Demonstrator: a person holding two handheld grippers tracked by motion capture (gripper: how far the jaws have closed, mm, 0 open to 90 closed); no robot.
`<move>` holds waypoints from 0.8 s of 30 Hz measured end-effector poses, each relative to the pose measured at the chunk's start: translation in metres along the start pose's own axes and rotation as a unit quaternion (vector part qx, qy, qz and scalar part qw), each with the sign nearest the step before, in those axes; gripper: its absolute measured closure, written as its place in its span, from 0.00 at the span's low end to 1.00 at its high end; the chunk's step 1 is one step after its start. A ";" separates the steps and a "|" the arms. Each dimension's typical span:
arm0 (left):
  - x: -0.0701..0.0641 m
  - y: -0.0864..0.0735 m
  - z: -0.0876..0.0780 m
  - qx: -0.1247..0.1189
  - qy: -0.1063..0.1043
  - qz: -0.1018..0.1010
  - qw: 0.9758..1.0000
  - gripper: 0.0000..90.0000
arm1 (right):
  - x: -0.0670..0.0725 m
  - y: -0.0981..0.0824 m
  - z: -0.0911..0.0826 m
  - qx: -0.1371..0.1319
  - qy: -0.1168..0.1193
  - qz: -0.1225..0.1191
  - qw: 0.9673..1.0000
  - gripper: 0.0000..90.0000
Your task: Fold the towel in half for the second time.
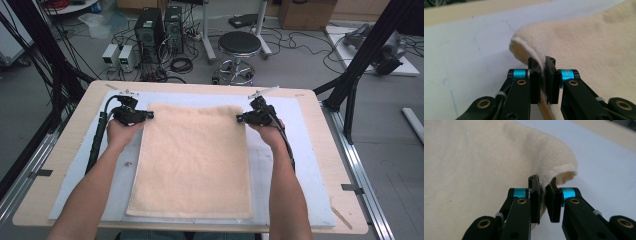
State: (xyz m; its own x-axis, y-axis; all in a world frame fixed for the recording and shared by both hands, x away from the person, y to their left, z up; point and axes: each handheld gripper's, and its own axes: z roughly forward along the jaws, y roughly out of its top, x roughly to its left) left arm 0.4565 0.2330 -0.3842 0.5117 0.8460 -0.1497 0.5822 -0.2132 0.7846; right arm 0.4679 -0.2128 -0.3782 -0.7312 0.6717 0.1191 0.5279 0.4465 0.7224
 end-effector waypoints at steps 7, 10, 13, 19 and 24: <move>0.001 0.002 -0.010 -0.022 -0.011 0.003 1.000 0.93 | 0.002 0.011 -0.017 -0.025 0.006 -0.010 1.000 0.93; -0.003 -0.002 -0.012 -0.025 -0.009 0.013 1.000 0.93 | 0.006 0.011 -0.019 -0.022 0.009 -0.020 1.000 0.93; -0.002 -0.005 -0.017 -0.032 -0.018 0.011 0.999 0.93 | 0.008 0.007 -0.022 -0.023 0.014 -0.022 0.999 0.93; -0.006 -0.011 -0.027 -0.034 -0.031 0.026 0.999 0.93 | 0.013 -0.002 -0.026 -0.031 0.026 -0.026 0.999 0.93; -0.012 -0.018 -0.035 -0.037 -0.037 0.037 0.998 0.93 | 0.017 -0.010 -0.031 -0.039 0.042 -0.029 0.998 0.93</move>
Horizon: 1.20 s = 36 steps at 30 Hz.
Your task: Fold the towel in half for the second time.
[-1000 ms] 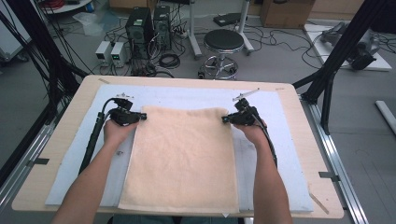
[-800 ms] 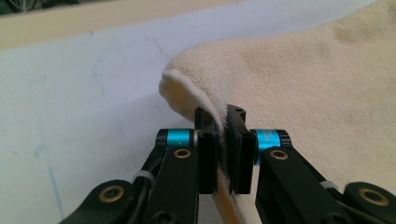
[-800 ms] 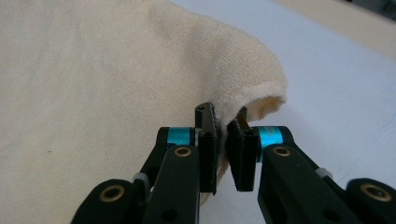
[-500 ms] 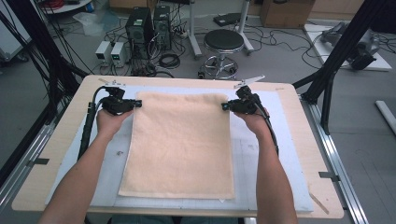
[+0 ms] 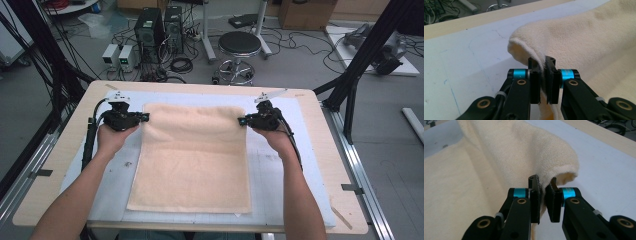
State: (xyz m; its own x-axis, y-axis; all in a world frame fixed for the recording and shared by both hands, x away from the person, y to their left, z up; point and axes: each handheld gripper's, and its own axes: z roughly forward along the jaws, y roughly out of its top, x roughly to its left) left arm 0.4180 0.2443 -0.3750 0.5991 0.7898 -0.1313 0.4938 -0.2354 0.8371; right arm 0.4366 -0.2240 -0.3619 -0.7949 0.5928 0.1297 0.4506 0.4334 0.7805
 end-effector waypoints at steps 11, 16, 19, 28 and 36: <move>-0.014 -0.011 -0.016 0.006 -0.019 0.027 0.999 0.93 | 0.014 -0.017 -0.011 -0.007 0.022 -0.008 1.000 0.93; -0.018 -0.018 -0.021 0.005 -0.027 0.030 0.999 0.93 | 0.019 -0.021 -0.014 -0.012 0.025 -0.014 1.000 0.93; -0.019 -0.023 -0.022 0.005 -0.032 0.027 0.999 0.93 | 0.022 -0.024 -0.016 -0.014 0.023 -0.015 1.000 0.93; -0.026 -0.035 -0.028 -0.003 -0.038 0.028 0.999 0.93 | 0.032 -0.034 -0.018 -0.015 0.014 -0.022 1.000 0.93; -0.033 -0.044 -0.035 -0.001 -0.045 0.039 0.998 0.93 | 0.042 -0.042 -0.020 -0.012 0.013 -0.029 0.999 0.93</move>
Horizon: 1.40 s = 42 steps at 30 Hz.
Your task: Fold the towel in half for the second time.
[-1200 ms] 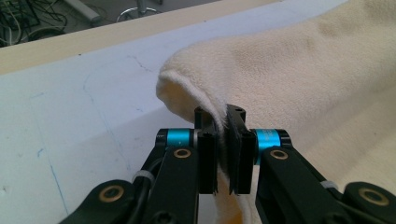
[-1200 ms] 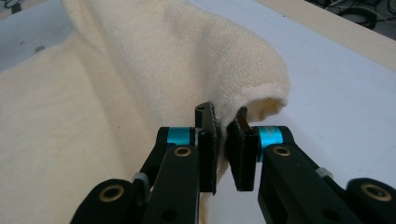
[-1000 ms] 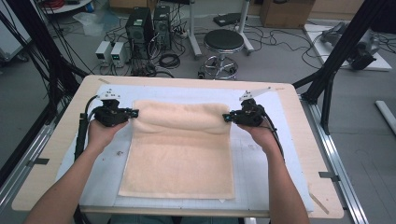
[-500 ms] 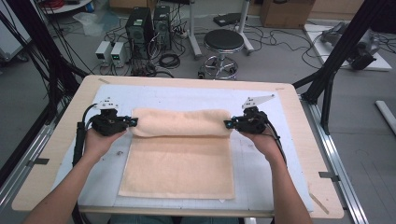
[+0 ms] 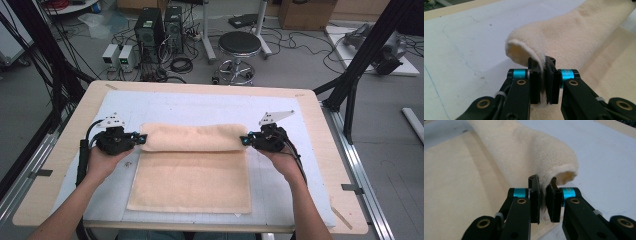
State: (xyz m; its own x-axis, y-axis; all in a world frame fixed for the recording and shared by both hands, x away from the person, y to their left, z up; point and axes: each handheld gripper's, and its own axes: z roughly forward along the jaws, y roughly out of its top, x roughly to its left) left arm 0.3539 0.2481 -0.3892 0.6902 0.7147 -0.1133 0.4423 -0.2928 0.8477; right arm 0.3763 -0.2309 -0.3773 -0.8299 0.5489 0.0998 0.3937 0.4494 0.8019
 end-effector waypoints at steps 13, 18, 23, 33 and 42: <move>-0.011 -0.009 -0.012 0.007 -0.008 0.018 1.000 0.93 | 0.017 -0.003 -0.008 0.006 0.004 -0.018 1.000 0.92; -0.016 -0.014 -0.017 0.011 -0.017 0.026 0.999 0.93 | 0.024 -0.004 -0.013 0.008 0.006 -0.027 1.000 0.92; -0.025 -0.023 -0.021 0.010 -0.026 0.031 0.999 0.93 | 0.031 -0.012 -0.015 0.012 0.009 -0.026 1.000 0.92; -0.034 -0.045 -0.020 0.034 -0.033 0.044 0.998 0.92 | 0.042 -0.036 -0.010 0.018 0.015 -0.024 0.999 0.91; -0.035 -0.057 -0.023 0.046 -0.045 0.038 0.997 0.86 | 0.047 -0.052 -0.005 0.032 0.017 -0.016 0.999 0.87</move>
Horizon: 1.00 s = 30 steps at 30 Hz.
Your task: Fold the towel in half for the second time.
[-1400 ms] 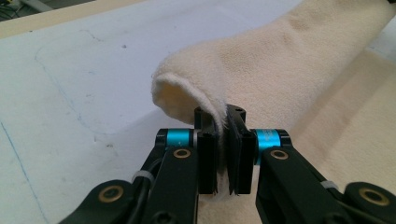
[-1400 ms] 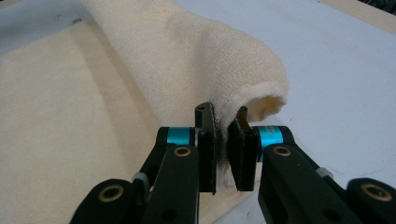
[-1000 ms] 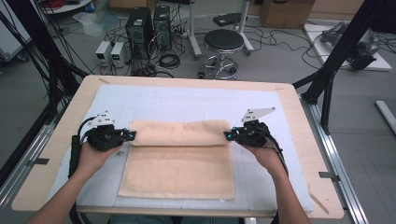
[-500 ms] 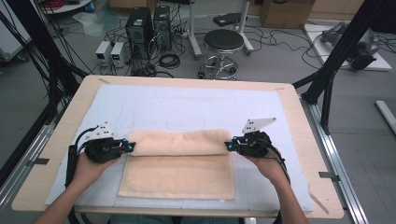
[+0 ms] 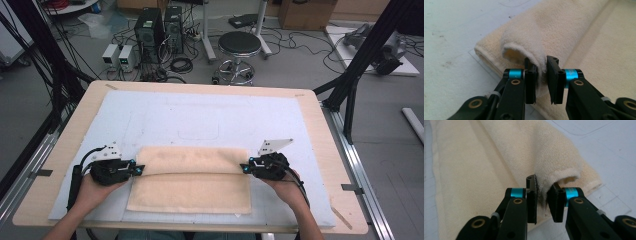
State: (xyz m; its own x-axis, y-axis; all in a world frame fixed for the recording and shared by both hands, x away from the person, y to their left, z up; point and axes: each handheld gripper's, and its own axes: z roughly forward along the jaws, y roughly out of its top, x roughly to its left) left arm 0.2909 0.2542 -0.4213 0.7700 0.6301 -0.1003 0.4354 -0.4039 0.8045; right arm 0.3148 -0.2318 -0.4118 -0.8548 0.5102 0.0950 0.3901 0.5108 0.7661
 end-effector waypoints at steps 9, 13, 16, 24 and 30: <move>0.003 -0.001 -0.006 0.001 -0.001 -0.010 1.000 0.68 | -0.004 -0.005 -0.008 -0.008 -0.011 0.019 1.000 0.70; 0.006 0.001 -0.009 0.000 0.003 -0.013 1.000 0.63 | -0.005 -0.005 -0.014 -0.013 -0.016 0.022 1.000 0.65; 0.008 0.003 -0.013 -0.002 0.006 -0.014 1.000 0.60 | -0.007 -0.004 -0.017 -0.014 -0.021 0.026 0.999 0.61; 0.014 0.015 -0.017 -0.007 0.012 -0.014 1.000 0.51 | -0.008 0.007 -0.023 -0.019 -0.031 0.024 0.999 0.51; 0.018 0.020 -0.009 -0.006 0.016 -0.016 1.000 0.46 | -0.011 0.019 -0.017 -0.012 -0.027 0.015 0.999 0.49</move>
State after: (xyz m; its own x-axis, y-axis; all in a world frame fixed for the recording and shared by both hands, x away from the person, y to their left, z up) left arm 0.3090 0.2633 -0.4010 0.7401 0.6637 -0.1085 0.4542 -0.3744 0.8084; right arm 0.3258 -0.2397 -0.3879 -0.8227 0.5623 0.0832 0.4057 0.4783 0.7789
